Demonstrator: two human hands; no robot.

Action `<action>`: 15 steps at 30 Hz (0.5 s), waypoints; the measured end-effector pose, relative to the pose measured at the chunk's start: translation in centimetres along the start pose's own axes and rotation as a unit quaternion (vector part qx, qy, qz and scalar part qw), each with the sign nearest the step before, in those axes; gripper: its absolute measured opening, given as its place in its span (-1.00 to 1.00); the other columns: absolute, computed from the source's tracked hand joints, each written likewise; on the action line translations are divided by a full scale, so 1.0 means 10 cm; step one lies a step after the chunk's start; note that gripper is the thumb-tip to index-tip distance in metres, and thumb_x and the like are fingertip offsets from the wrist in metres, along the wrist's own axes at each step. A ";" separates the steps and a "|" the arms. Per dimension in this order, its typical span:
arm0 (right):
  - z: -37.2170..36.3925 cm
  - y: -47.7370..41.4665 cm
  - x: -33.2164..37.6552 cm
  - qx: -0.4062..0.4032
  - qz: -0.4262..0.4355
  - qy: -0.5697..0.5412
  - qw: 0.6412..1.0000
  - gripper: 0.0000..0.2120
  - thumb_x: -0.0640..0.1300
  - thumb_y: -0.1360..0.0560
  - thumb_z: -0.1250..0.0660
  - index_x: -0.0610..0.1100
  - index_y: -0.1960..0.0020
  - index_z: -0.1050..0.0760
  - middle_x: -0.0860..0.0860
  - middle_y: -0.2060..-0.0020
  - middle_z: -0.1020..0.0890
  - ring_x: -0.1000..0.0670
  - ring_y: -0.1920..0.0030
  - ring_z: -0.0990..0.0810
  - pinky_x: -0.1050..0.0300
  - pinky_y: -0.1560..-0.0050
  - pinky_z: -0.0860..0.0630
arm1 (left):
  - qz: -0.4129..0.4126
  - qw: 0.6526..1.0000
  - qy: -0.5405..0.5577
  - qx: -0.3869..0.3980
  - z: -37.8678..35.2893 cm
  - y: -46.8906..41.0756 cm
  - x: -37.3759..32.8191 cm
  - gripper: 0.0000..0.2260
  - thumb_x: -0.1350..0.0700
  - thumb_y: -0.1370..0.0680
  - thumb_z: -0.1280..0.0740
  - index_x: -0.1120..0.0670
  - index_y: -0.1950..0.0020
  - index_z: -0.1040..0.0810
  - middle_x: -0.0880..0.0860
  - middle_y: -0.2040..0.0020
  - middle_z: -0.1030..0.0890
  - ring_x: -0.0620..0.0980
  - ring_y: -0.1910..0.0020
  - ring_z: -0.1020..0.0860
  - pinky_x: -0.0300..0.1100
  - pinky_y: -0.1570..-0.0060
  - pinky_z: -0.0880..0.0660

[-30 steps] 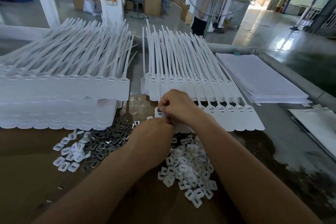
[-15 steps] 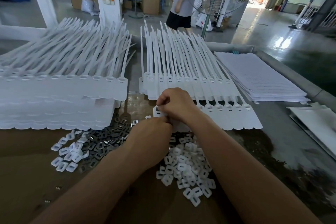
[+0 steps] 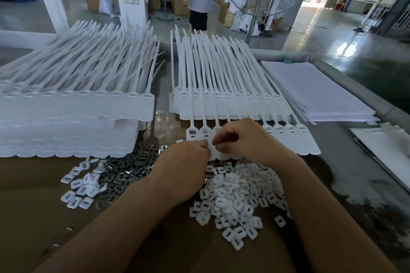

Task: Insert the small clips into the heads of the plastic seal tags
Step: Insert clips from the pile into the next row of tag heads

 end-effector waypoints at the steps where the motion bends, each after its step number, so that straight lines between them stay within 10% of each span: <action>1: 0.02 0.03 -0.01 0.010 -0.006 0.006 1.000 -0.85 -0.19 -0.40 -0.43 0.07 0.23 -0.59 0.17 0.29 -0.63 0.26 0.25 -0.59 0.43 0.21 -0.50 | 0.000 1.000 0.002 0.001 0.00 0.00 0.01 -0.63 0.26 -0.47 -0.12 0.04 -0.23 -0.46 -0.10 -0.27 -0.42 -0.09 -0.16 -0.48 -0.18 -0.09 -0.46; 15: -0.05 0.07 0.06 0.083 -0.038 0.174 0.980 -0.95 -0.09 -0.42 -0.41 -0.05 0.16 -0.60 0.19 0.30 -0.53 0.17 0.19 -0.52 0.21 0.07 -0.51 | -0.006 1.000 0.000 0.004 0.01 -0.02 0.00 -0.63 0.25 -0.47 -0.14 0.03 -0.23 -0.47 -0.11 -0.27 -0.43 -0.11 -0.16 -0.48 -0.18 -0.10 -0.47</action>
Point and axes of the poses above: each hand's wrist, its own y-axis away from the middle knuckle, its own z-axis out of the back of the hand, x = y × z, the point moved 4 cm from there along -y, towards the middle knuckle
